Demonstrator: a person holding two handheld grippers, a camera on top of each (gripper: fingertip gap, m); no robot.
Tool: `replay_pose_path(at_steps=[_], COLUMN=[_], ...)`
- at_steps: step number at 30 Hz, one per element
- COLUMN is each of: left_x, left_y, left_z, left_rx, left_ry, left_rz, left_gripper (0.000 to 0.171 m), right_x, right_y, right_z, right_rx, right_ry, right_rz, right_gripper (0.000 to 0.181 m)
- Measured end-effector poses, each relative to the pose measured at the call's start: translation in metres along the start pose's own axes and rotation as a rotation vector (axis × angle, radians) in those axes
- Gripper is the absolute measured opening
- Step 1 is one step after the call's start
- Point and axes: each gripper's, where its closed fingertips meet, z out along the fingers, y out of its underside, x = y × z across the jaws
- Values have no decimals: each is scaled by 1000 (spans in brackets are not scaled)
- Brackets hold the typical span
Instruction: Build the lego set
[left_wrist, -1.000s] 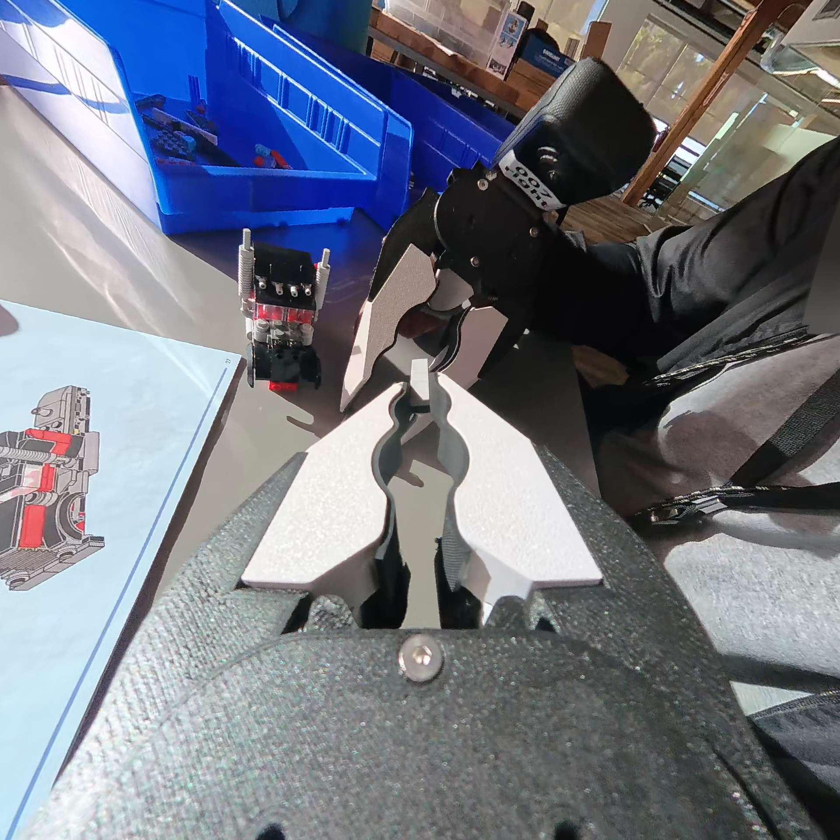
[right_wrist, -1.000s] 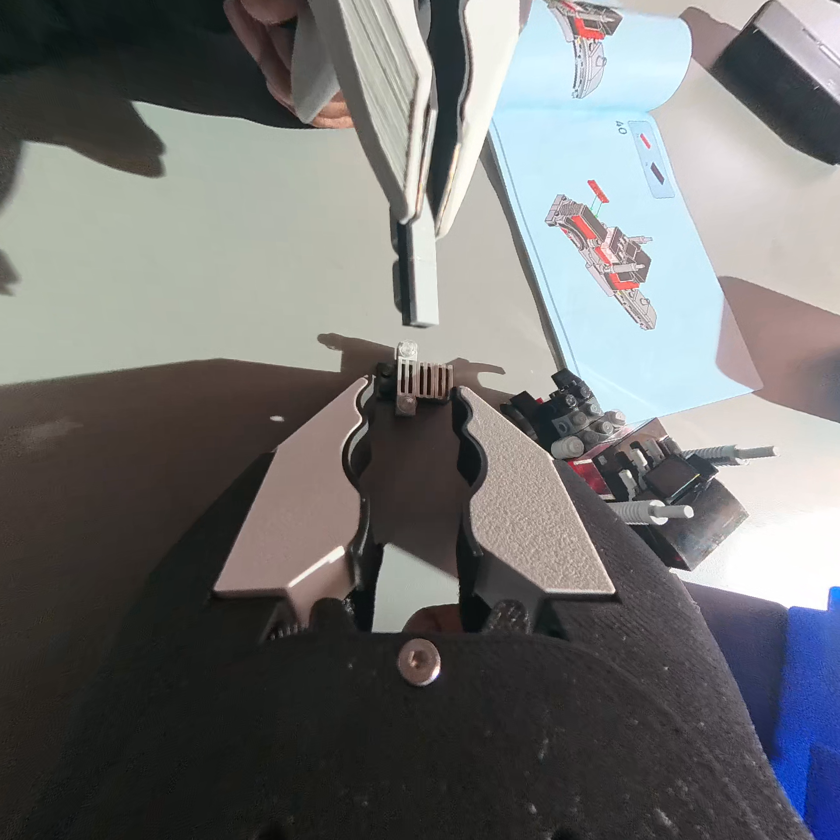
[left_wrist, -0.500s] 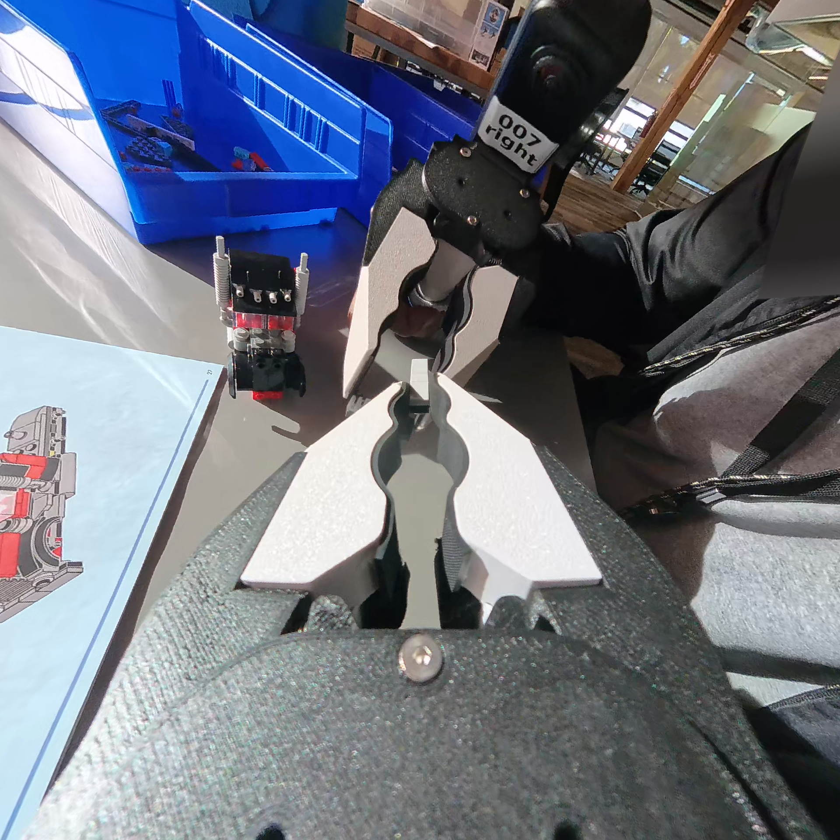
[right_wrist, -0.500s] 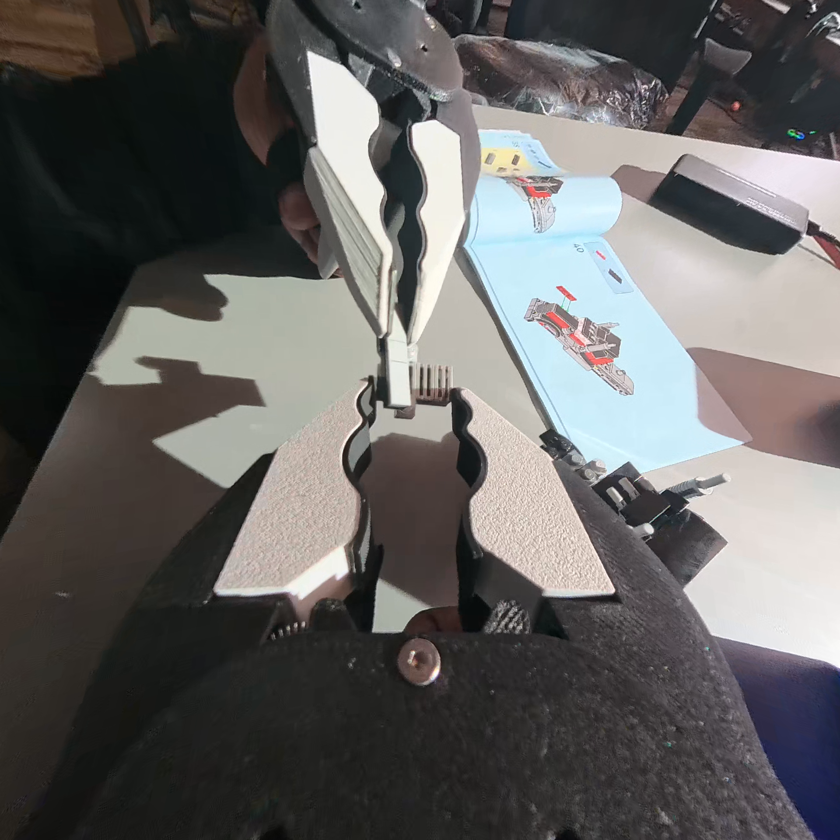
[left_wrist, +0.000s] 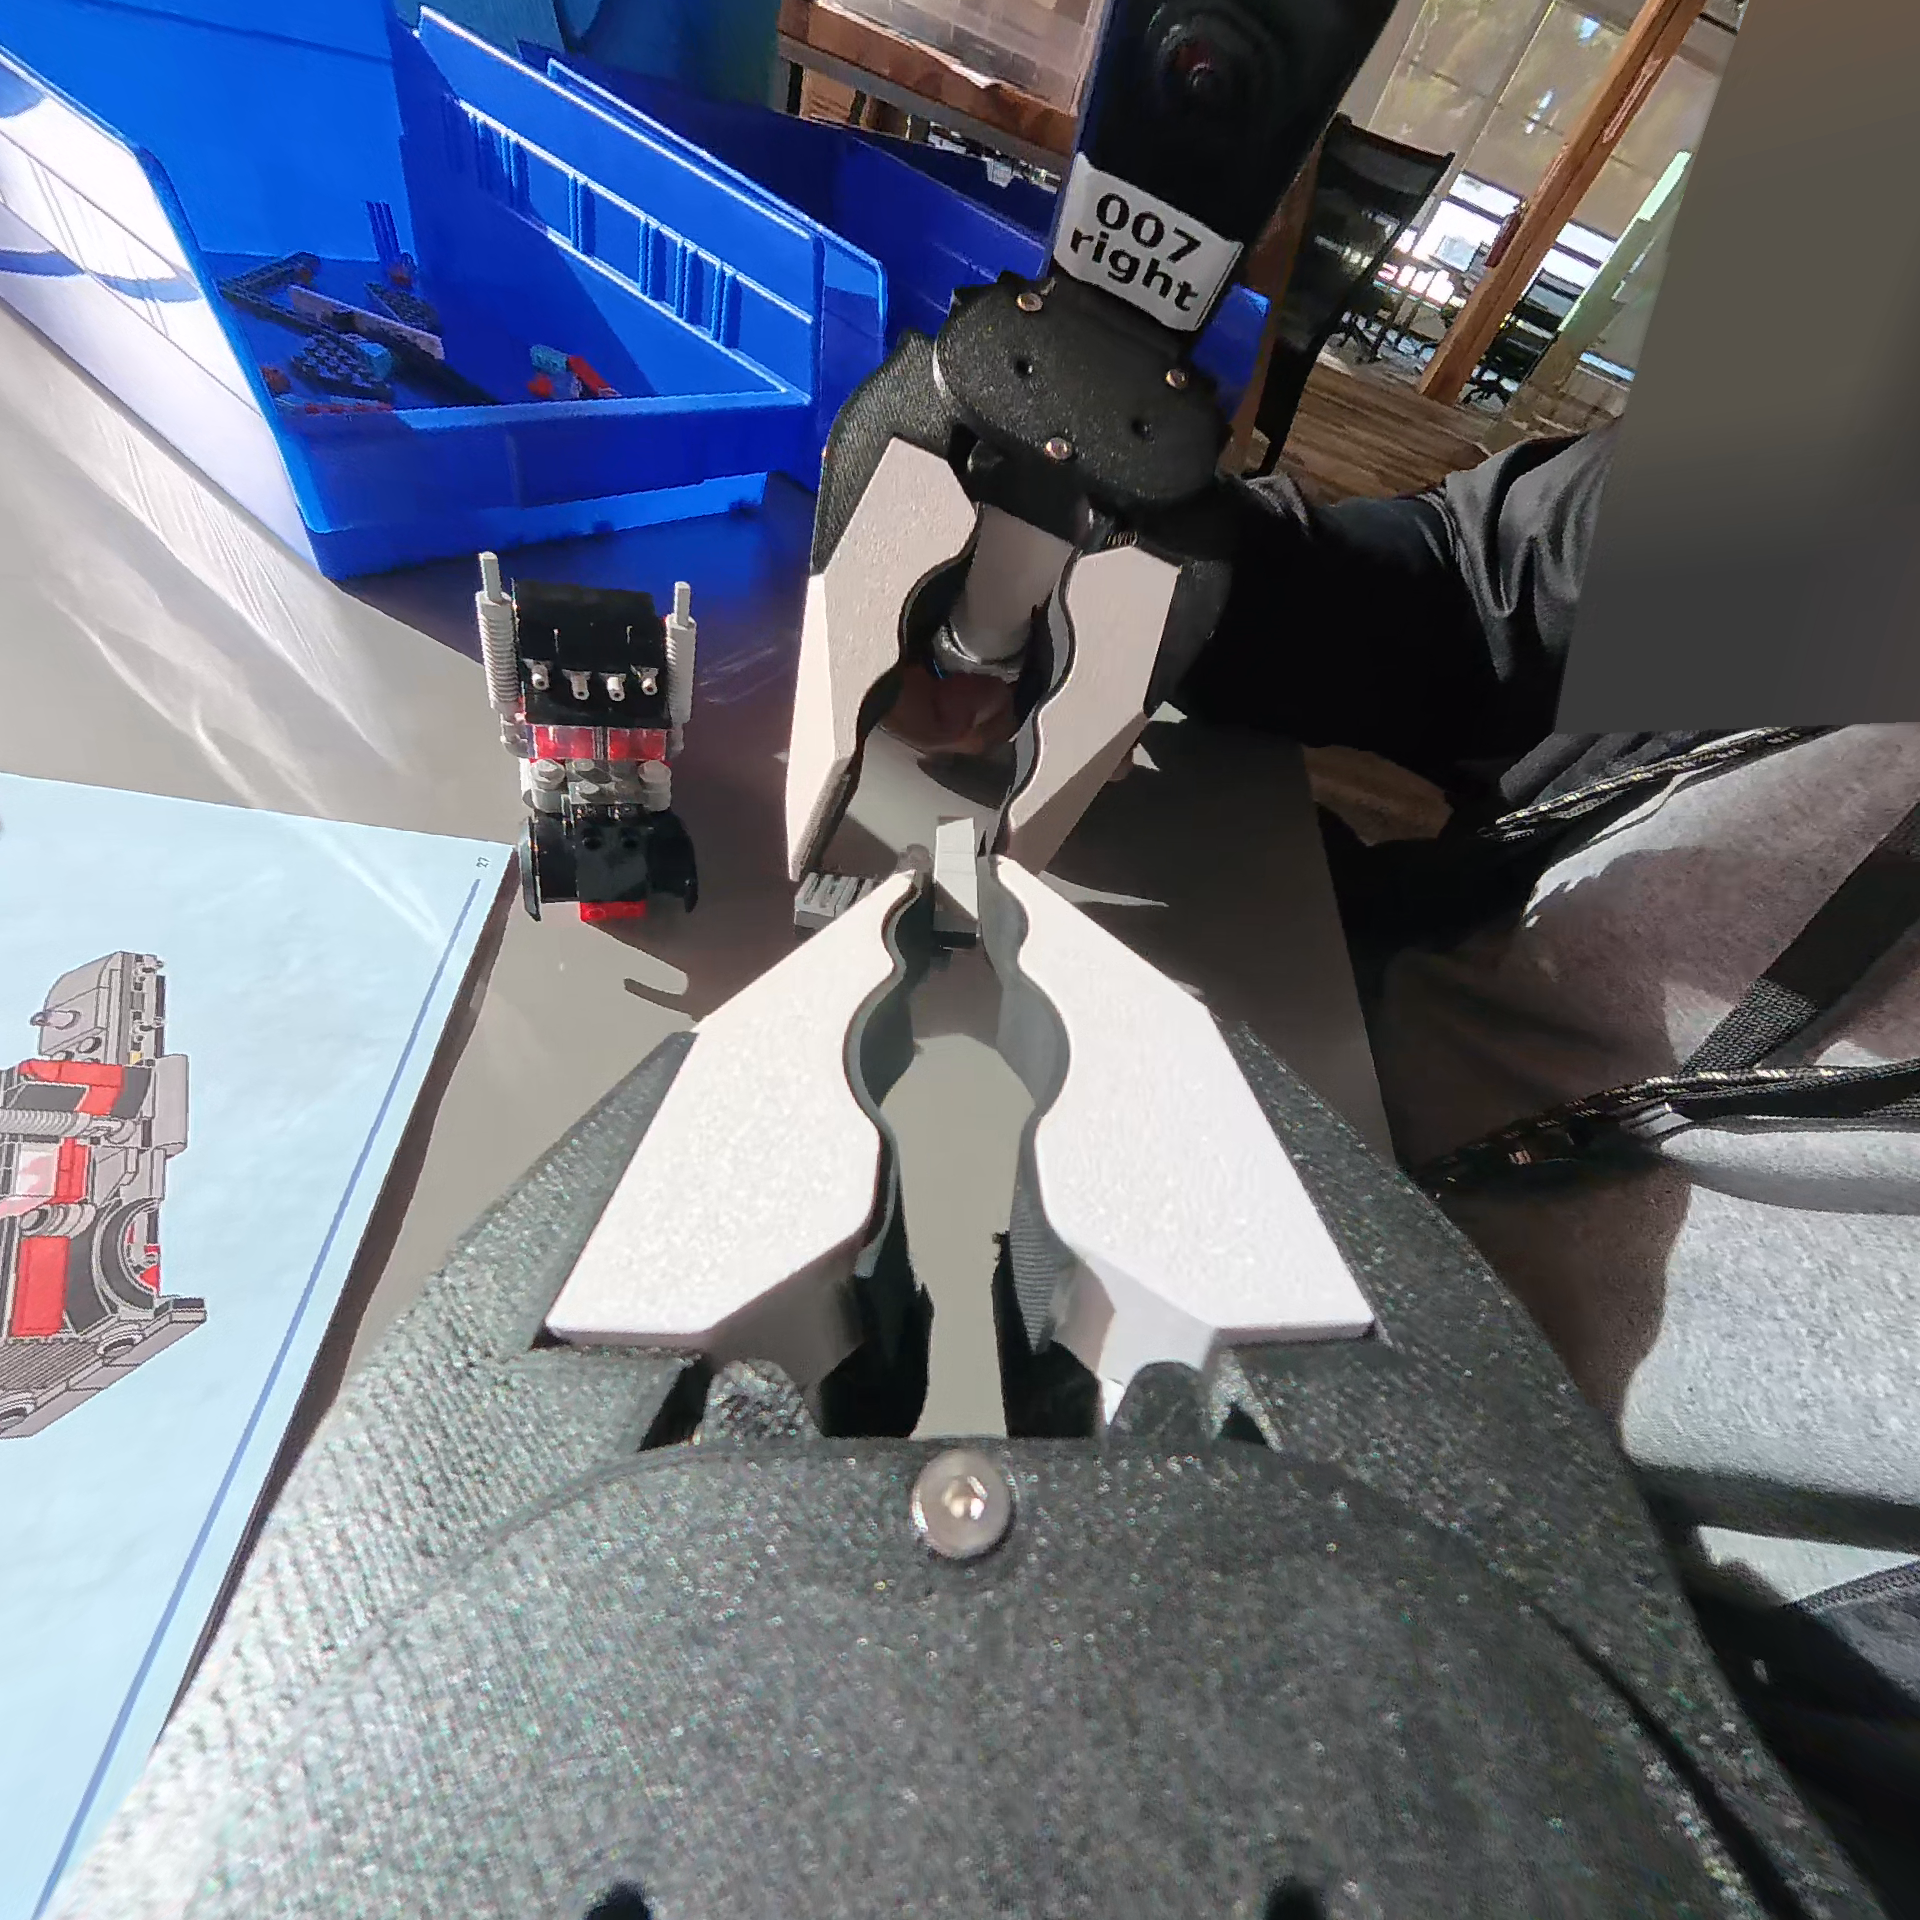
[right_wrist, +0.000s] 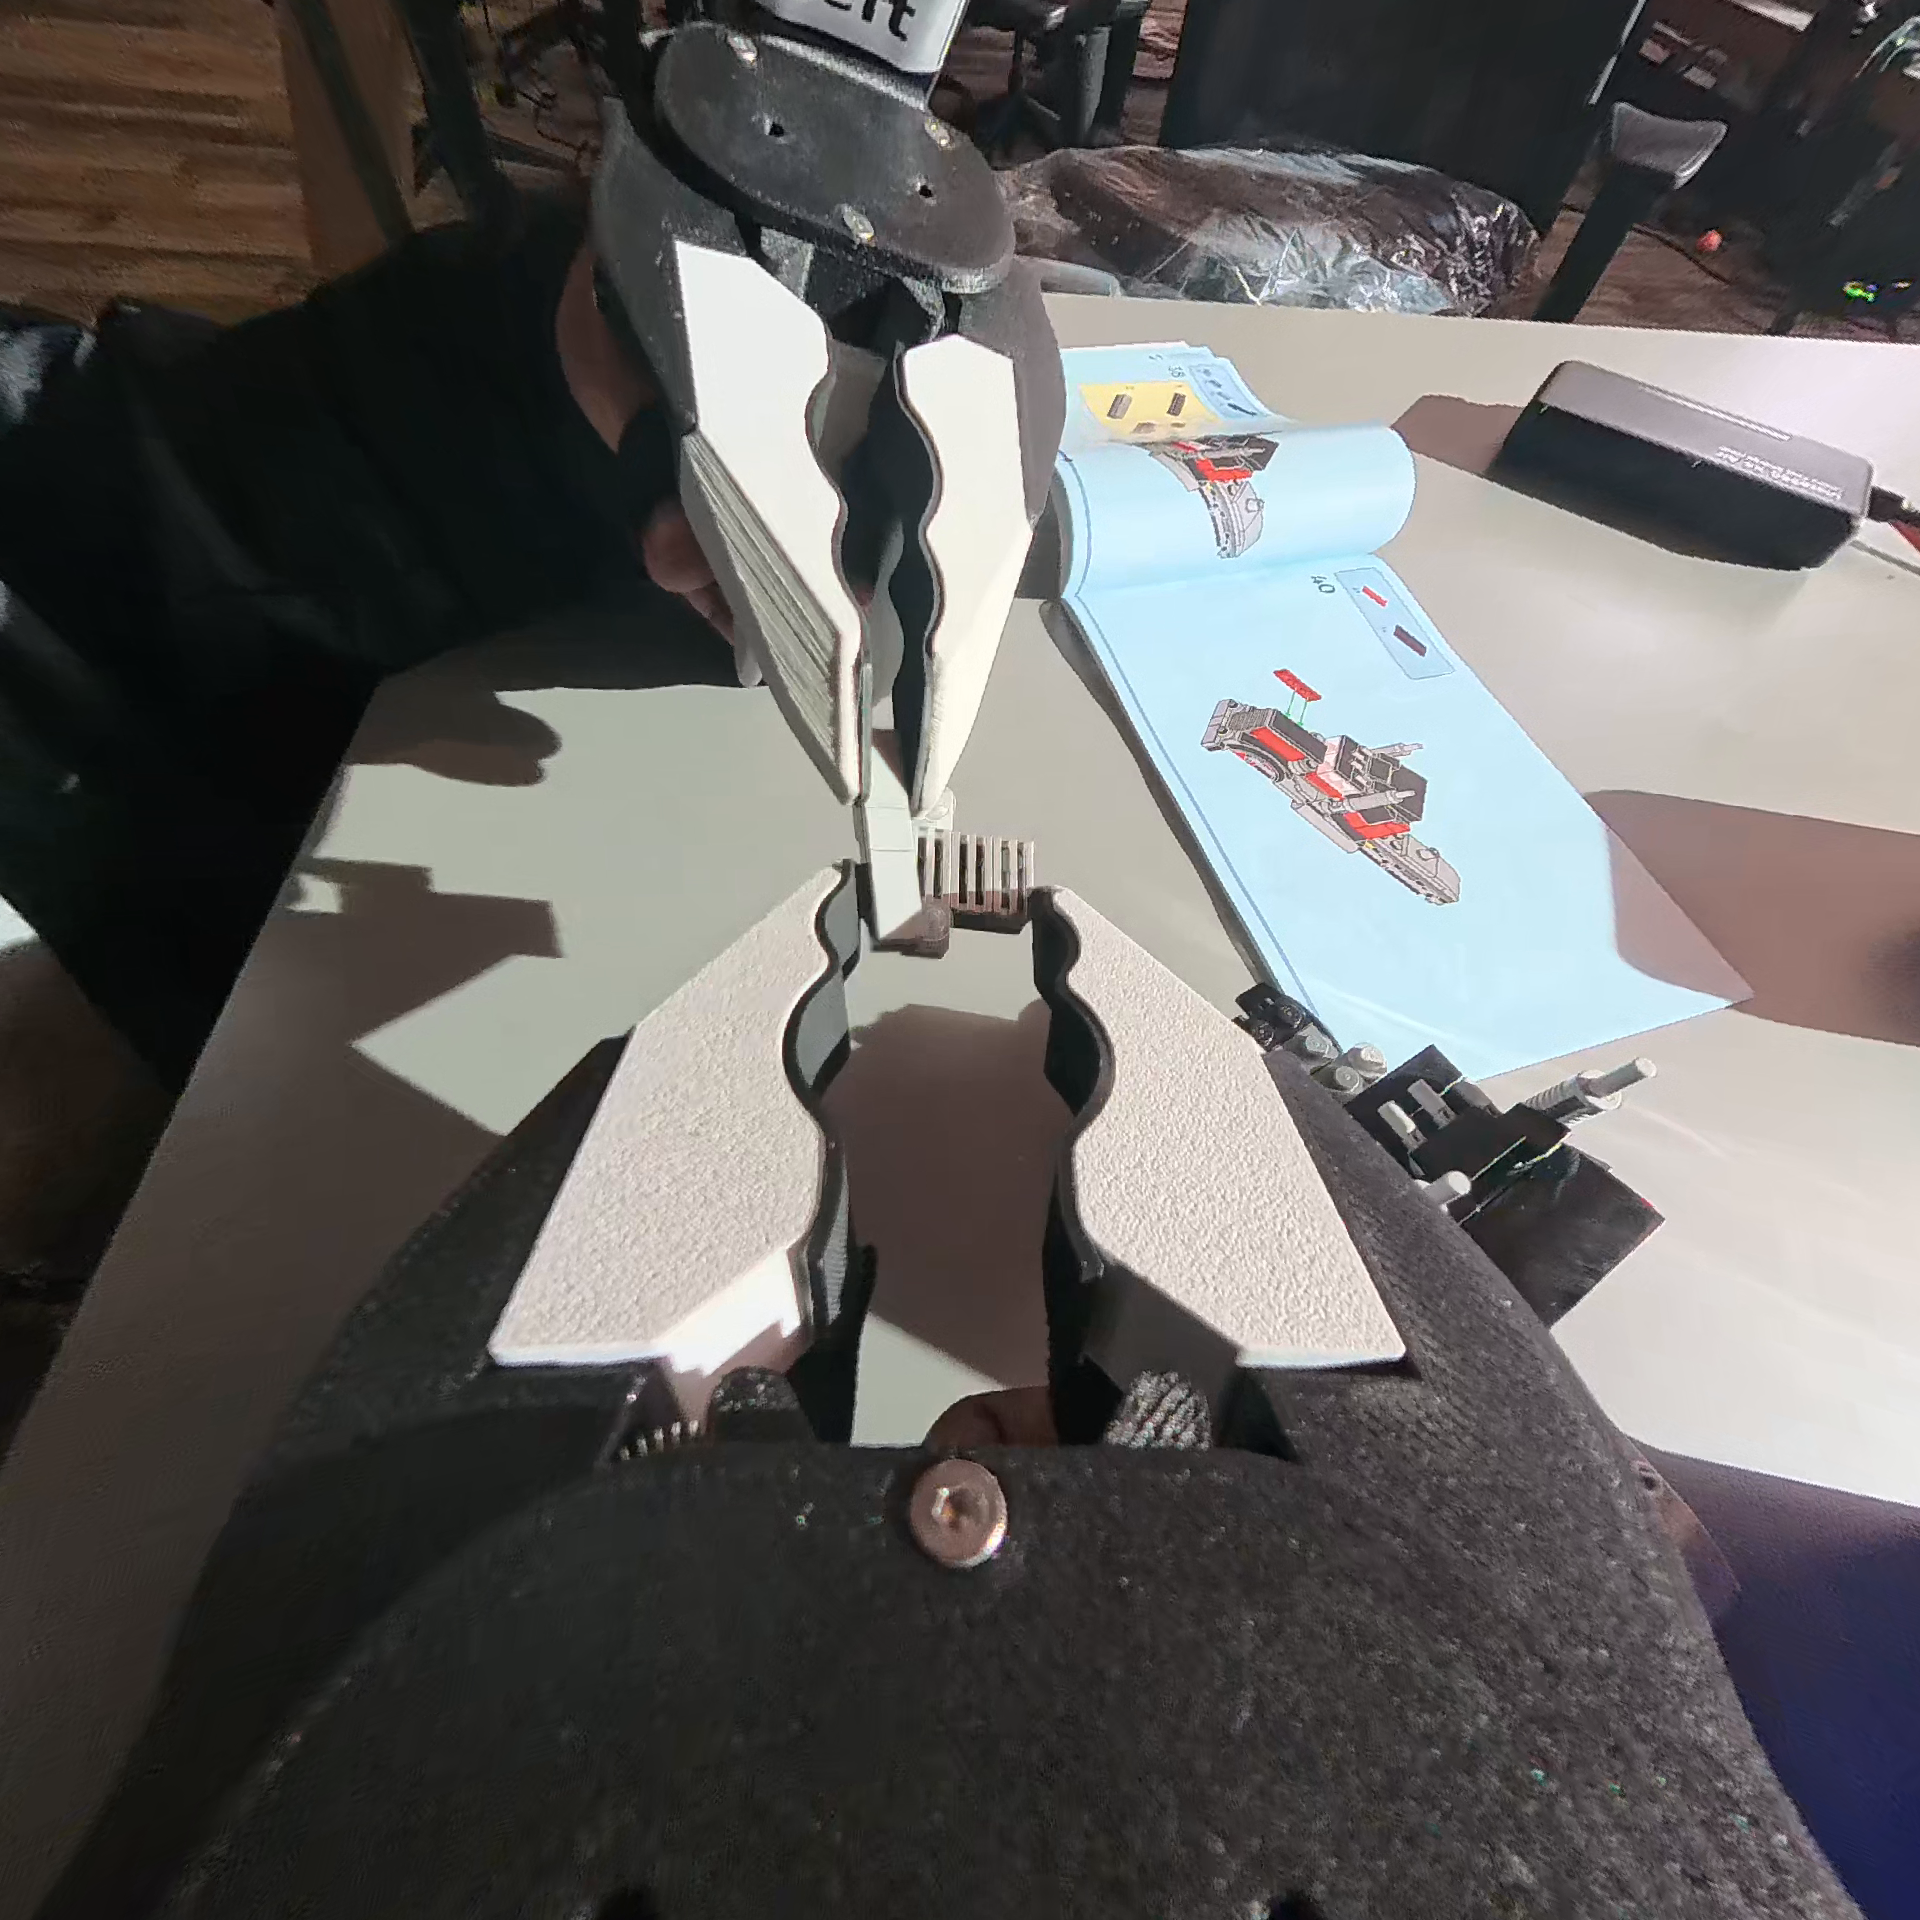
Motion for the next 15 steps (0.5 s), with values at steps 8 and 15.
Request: replay_pose_path(at_steps=[8,15], left_x=[1,1], left_y=[0,0], left_z=[0,0], left_rx=[1,2], left_ry=[0,-5], left_rz=[6,10], left_gripper=[9,10], right_x=[0,1], right_y=[-1,-1], right_z=[-1,-2], right_rx=[5,8], right_ry=[-4,-1], right_rz=[2,4], right_gripper=[35,35])
